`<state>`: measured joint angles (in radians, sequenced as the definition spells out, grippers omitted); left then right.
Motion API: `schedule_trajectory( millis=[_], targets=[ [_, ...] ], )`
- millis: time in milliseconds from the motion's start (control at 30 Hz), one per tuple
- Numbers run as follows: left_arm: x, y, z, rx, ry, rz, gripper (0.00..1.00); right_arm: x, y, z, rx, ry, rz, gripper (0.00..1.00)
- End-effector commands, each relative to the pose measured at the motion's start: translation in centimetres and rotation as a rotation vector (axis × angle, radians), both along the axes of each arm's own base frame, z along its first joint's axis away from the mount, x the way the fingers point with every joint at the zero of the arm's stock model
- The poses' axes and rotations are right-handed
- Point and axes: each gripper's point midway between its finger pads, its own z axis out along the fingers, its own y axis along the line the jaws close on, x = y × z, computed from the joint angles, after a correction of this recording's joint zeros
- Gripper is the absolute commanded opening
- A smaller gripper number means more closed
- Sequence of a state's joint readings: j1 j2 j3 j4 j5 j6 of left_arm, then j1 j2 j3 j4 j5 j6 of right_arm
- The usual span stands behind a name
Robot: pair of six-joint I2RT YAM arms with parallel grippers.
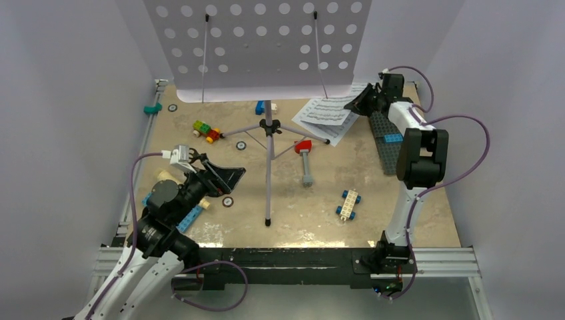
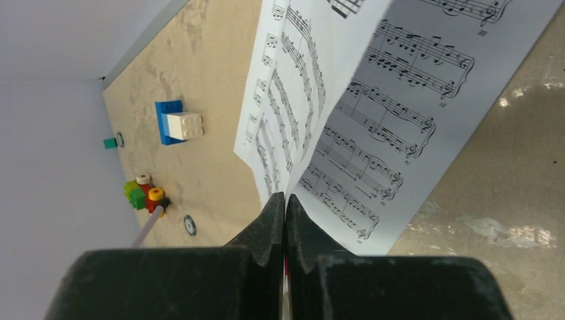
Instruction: Pack up the instrument practice props
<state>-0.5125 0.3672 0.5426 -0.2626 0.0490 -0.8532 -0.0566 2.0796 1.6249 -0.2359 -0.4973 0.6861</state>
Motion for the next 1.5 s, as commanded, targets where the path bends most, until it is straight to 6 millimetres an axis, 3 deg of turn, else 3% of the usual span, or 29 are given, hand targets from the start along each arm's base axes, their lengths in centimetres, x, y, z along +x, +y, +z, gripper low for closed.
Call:
schedule_trajectory(
  millis=[0,100,300,400,433,467,633,800,867,900,933,1033,1167,1267,1467],
  targets=[
    [-0.3,-0.5,-0.4,-0.038,0.019,-0.024,1.0,-0.4,-1.1,-0.4,-0.06,0.018,-0.013,0.0],
    [-0.4,-0.4,-0.8,-0.038,0.03,-0.022,1.0,-0.7,-1.0,-1.6,-0.054,0.05,-0.004,0.01],
    [-0.6,-0.3,-1.3,-0.034,0.045,-0.019,1.0,-1.3,-1.0,-2.5,-0.055,0.089,-0.004,0.46],
    [-0.6,-0.3,-1.4,-0.023,0.045,-0.023,1.0,-1.4,-1.4,-0.3,-0.07,0.042,-0.034,0.61],
    [-0.6,-0.2,-1.5,-0.017,0.048,-0.018,1.0,-1.4,-1.6,0.7,-0.079,0.025,-0.048,0.73],
    [-0.6,-0.1,-1.6,-0.011,0.052,-0.013,1.0,-1.5,-1.8,1.7,-0.085,0.006,-0.056,0.78],
    [-0.5,0.7,-1.5,0.005,0.049,0.025,1.0,-3.4,-2.6,8.4,-0.117,-0.134,-0.119,0.87],
    [-0.3,1.2,-2.0,0.045,0.089,0.05,1.0,-8.1,-2.5,14.5,-0.125,-0.29,-0.176,0.89],
    [-0.3,1.4,-2.3,0.069,0.12,0.061,1.0,-10.8,-1.7,16.1,-0.127,-0.361,-0.173,0.89],
    [-0.1,1.6,-2.2,0.08,0.131,0.077,1.0,-12.5,-1.3,15.7,-0.141,-0.377,-0.174,0.89],
    [-0.1,1.7,-2.2,0.09,0.141,0.079,1.0,-14.6,-0.2,17.2,-0.147,-0.44,-0.158,0.89],
    [-0.1,1.8,-1.8,0.106,0.148,0.082,1.0,-19.0,3.0,16.2,-0.194,-0.495,-0.098,0.89],
    [-0.1,1.5,-0.4,0.111,0.066,0.05,1.0,-23.8,6.9,12.7,-0.176,-0.521,0.012,0.89],
    [-0.5,-0.2,3.0,0.094,-0.162,-0.061,1.0,-26.8,9.4,10.9,-0.146,-0.584,0.119,0.89],
    [0.8,-1.7,8.3,0.108,-0.623,-0.071,1.0,-30.4,10.5,6.7,-0.148,-0.562,0.254,0.88]
  ],
)
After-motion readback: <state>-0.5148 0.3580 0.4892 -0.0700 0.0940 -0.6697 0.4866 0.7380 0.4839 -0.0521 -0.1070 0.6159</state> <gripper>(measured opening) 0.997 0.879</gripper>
